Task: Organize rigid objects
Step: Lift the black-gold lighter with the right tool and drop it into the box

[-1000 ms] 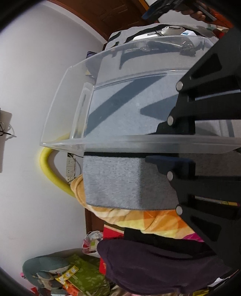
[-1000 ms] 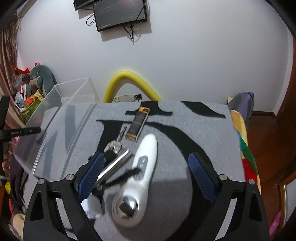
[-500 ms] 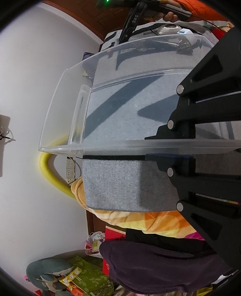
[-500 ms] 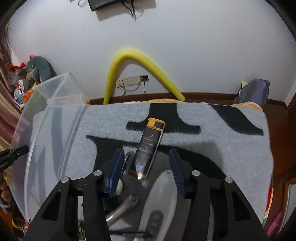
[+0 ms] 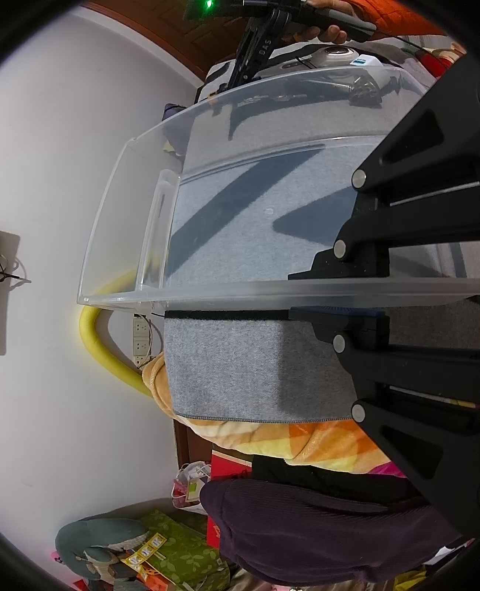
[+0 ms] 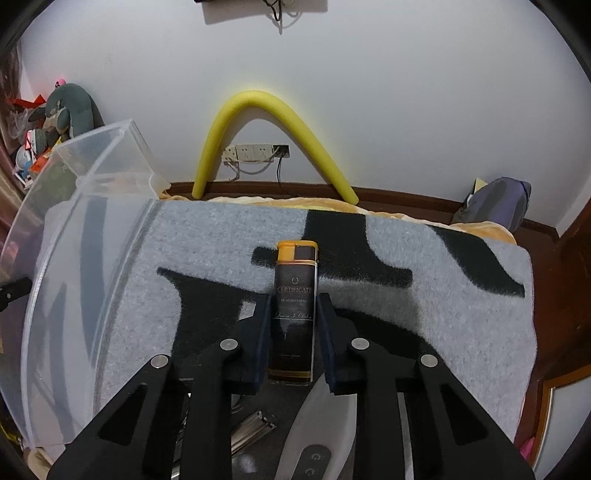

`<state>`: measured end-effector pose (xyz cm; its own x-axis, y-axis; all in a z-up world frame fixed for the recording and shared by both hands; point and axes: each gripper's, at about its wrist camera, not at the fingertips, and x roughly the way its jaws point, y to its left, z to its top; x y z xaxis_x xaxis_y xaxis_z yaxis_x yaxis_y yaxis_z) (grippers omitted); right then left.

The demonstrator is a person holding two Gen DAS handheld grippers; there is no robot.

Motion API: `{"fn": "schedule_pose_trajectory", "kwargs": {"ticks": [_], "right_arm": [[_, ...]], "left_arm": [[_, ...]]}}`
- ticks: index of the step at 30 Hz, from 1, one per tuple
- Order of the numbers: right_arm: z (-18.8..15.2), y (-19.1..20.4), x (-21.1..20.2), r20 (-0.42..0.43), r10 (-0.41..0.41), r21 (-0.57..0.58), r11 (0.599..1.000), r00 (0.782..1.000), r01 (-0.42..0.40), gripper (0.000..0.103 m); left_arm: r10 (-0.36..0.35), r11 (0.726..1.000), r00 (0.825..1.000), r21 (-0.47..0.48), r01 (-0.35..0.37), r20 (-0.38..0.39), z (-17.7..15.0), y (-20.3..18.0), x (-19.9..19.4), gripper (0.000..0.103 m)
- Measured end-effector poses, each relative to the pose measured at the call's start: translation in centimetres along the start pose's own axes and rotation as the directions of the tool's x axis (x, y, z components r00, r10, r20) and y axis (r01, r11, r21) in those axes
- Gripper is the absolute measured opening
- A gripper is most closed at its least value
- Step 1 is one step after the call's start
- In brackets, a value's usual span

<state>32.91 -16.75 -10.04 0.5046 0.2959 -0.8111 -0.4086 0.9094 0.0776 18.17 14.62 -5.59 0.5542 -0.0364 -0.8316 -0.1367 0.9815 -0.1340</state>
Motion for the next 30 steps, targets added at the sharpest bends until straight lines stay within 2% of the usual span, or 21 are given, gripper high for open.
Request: {"fn": "schedule_pose_trajectory", "kwargs": {"ticks": [8, 12, 17, 23, 30], "right_arm": [[1.2, 1.9, -4.6, 0.107, 0.022, -0.043, 0.999, 0.994, -0.018, 0.022], [1.8, 4.4, -7.9, 0.173, 0.045, -0.093, 0.995, 0.984, -0.029, 0.022], [2.8, 8.0, -10.1, 0.207, 0.124, -0.158, 0.983, 0.97, -0.092, 0.022], [3.4, 12.4, -9.8, 0.188, 0.2, -0.225, 0.962, 0.962, -0.156, 0.022], [2.8, 17.3, -6.1, 0.064, 0.22, -0.306, 0.933, 0.973, -0.191, 0.022]], "left_arm": [[0.0, 1.0, 1.0, 0.001, 0.0, 0.0, 0.0, 0.0, 0.0, 0.009], [-0.001, 1.0, 1.0, 0.004, 0.001, -0.001, 0.0, 0.0, 0.0, 0.009], [-0.001, 1.0, 1.0, 0.006, 0.001, -0.001, 0.0, 0.0, 0.0, 0.009], [-0.003, 1.0, 1.0, 0.008, 0.003, 0.0, 0.0, -0.1, 0.0, 0.009], [-0.003, 1.0, 1.0, 0.008, 0.003, 0.001, 0.0, -0.1, 0.0, 0.009]]}}
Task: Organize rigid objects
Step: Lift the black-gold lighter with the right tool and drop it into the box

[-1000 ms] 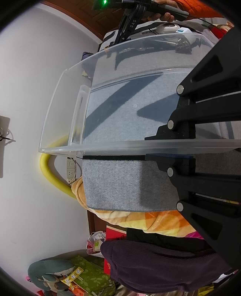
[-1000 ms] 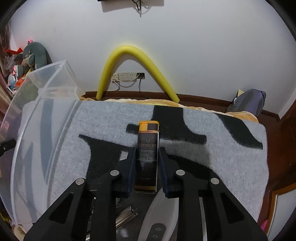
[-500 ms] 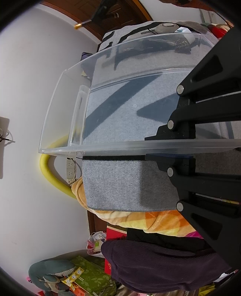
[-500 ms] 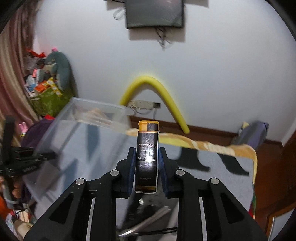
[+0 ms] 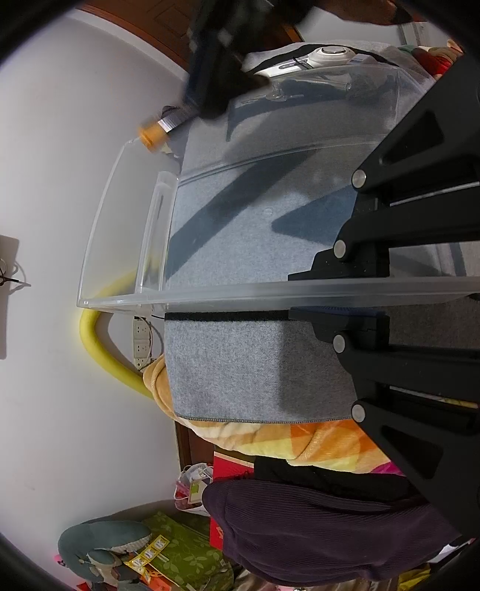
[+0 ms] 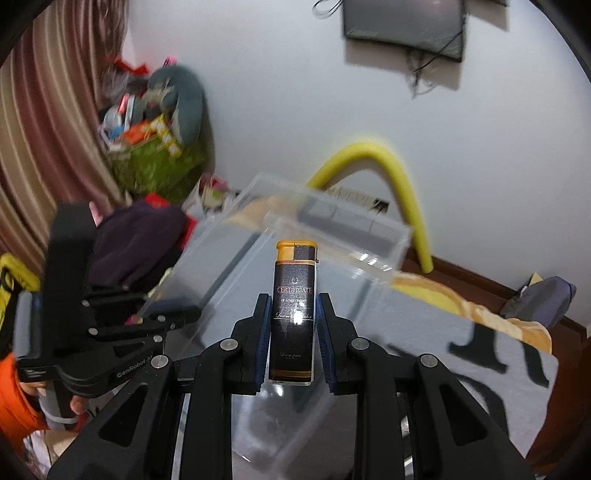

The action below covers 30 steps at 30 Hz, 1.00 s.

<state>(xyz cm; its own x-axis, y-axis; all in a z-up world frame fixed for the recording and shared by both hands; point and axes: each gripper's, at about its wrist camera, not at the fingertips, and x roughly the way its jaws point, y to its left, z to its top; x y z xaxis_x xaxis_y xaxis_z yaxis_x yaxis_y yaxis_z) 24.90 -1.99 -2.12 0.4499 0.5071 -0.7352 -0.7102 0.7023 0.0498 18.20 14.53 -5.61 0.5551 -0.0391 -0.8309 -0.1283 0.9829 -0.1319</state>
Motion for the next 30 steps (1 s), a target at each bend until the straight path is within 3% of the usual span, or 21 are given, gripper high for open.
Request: {"fn": "schedule_pose_trajectory", "kwargs": {"ticks": [13, 24, 26, 28, 30], "right_arm": [[-2.0, 2.9, 5.8, -0.18, -0.019, -0.135, 0.991, 0.984, -0.005, 0.022], [-2.3, 3.2, 5.3, -0.183, -0.018, -0.129, 0.992, 0.983, -0.006, 0.023], [-2.3, 3.1, 4.8, -0.169, -0.021, -0.126, 0.992, 0.985, -0.001, 0.028], [-2.2, 2.7, 3.9, -0.142, -0.024, -0.124, 0.992, 0.99, 0.006, 0.043], [-2.2, 2.5, 2.9, -0.111, -0.034, -0.122, 0.992, 0.993, 0.02, 0.047]], "left_arm": [[0.001, 1.0, 1.0, 0.006, -0.001, -0.002, 0.1, -0.1, 0.0, 0.009], [-0.002, 1.0, 1.0, -0.002, 0.002, -0.016, 0.2, -0.1, 0.0, 0.009], [-0.005, 1.0, 1.0, -0.007, 0.005, -0.02, 0.2, 0.1, 0.1, 0.009], [-0.006, 1.0, 1.0, -0.011, 0.006, -0.023, 0.2, 0.2, 0.1, 0.01], [-0.004, 1.0, 1.0, -0.012, 0.004, -0.026, 0.2, 0.2, 0.1, 0.009]]}}
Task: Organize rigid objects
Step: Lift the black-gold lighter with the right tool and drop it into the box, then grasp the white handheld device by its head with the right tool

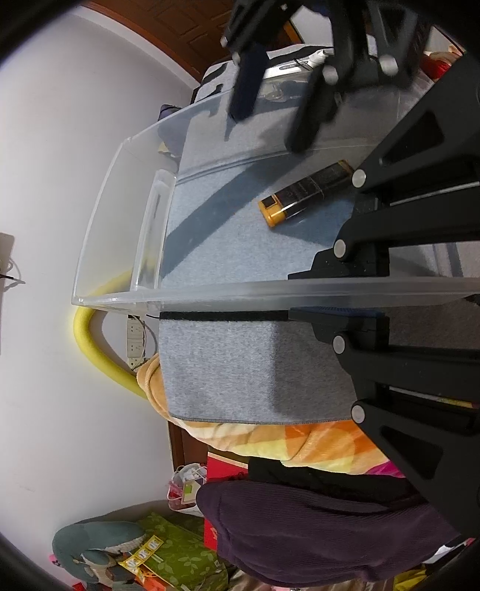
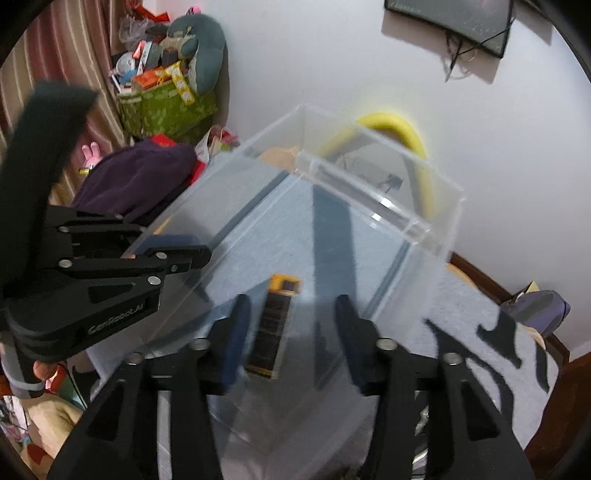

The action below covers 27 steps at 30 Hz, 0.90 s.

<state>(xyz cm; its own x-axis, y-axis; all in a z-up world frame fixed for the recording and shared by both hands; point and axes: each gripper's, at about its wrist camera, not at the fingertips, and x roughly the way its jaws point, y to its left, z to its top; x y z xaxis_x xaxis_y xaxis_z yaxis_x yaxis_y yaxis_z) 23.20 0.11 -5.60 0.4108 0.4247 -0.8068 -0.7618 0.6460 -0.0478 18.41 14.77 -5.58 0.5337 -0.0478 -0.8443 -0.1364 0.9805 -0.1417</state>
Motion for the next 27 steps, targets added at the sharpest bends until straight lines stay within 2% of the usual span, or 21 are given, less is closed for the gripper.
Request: {"fn": "schedule_pose_trajectory", "kwargs": {"ticks": [6, 12, 17, 21, 27], "right_arm": [[-1.0, -1.9, -3.2, 0.064, -0.019, 0.036, 0.999, 0.998, 0.016, 0.048], [-2.7, -5.7, -5.9, 0.103, -0.078, 0.109, 0.992, 0.992, 0.067, 0.05], [-5.5, -9.7, -8.1, 0.108, -0.163, 0.185, 0.973, 0.981, 0.141, 0.06], [-8.2, -12.0, -8.1, 0.061, -0.237, 0.217, 0.951, 0.97, 0.219, 0.06], [-12.9, -14.0, -5.9, -0.043, -0.159, 0.293, 0.942, 0.986, 0.164, 0.06]], "left_arm": [[0.007, 1.0, 1.0, 0.003, -0.007, -0.011, 0.0, -0.1, -0.1, 0.01], [0.018, 1.0, 1.0, 0.008, -0.018, -0.009, -0.1, -0.2, -0.4, 0.01], [0.028, 0.999, 1.0, 0.016, -0.028, -0.006, -0.1, -0.4, -0.7, 0.01], [0.032, 0.999, 0.999, 0.022, -0.032, -0.006, -0.1, -0.6, -0.9, 0.01], [0.045, 0.999, 0.999, 0.031, -0.045, -0.003, -0.1, -0.9, -1.1, 0.009]]}}
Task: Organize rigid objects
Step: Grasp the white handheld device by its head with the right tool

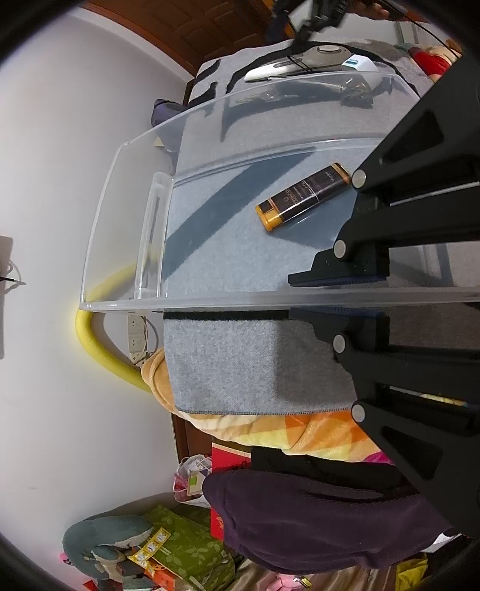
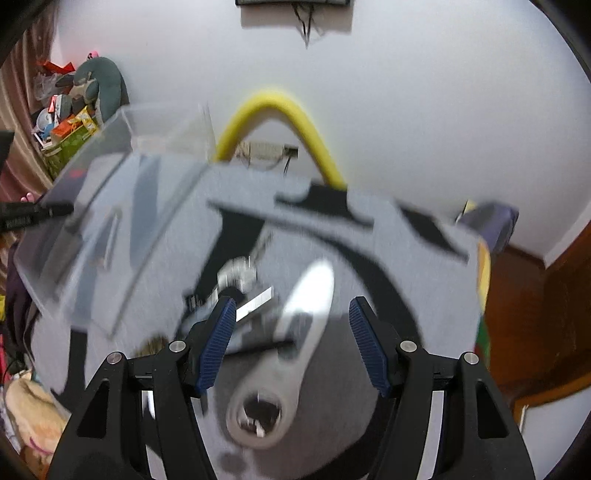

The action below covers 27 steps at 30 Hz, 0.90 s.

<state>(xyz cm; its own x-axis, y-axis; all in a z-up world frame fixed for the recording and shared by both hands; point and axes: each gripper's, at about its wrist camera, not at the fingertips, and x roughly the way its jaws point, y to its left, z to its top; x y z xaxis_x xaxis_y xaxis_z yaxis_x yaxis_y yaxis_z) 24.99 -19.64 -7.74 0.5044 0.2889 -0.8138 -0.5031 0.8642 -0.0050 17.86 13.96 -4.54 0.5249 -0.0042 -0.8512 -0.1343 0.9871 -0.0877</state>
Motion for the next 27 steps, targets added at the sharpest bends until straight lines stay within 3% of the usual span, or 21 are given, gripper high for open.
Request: {"fn": "schedule_pose_trajectory", "kwargs": {"ticks": [9, 11, 13, 27], "right_arm": [[-3.5, 0.4, 4.0, -0.127, 0.075, 0.029, 0.997, 0.989, -0.072, 0.06], [-4.0, 0.8, 3.9, -0.105, 0.062, 0.001, 0.998, 0.993, -0.063, 0.059], [-4.4, 0.6, 3.6, -0.085, 0.078, -0.001, 0.997, 0.993, -0.078, 0.045], [-5.6, -4.2, 0.0, 0.008, 0.056, 0.116, 0.992, 0.998, -0.056, 0.039]], "left_arm": [[0.015, 1.0, 1.0, 0.008, -0.015, -0.006, -0.2, -0.3, 0.1, 0.009], [0.014, 1.0, 1.0, 0.007, -0.014, -0.006, -0.2, -0.3, 0.1, 0.009], [0.015, 1.0, 1.0, 0.007, -0.015, -0.008, -0.2, -0.3, 0.2, 0.009], [0.02, 1.0, 1.0, 0.013, -0.02, -0.011, -0.3, -0.3, 0.4, 0.009]]}}
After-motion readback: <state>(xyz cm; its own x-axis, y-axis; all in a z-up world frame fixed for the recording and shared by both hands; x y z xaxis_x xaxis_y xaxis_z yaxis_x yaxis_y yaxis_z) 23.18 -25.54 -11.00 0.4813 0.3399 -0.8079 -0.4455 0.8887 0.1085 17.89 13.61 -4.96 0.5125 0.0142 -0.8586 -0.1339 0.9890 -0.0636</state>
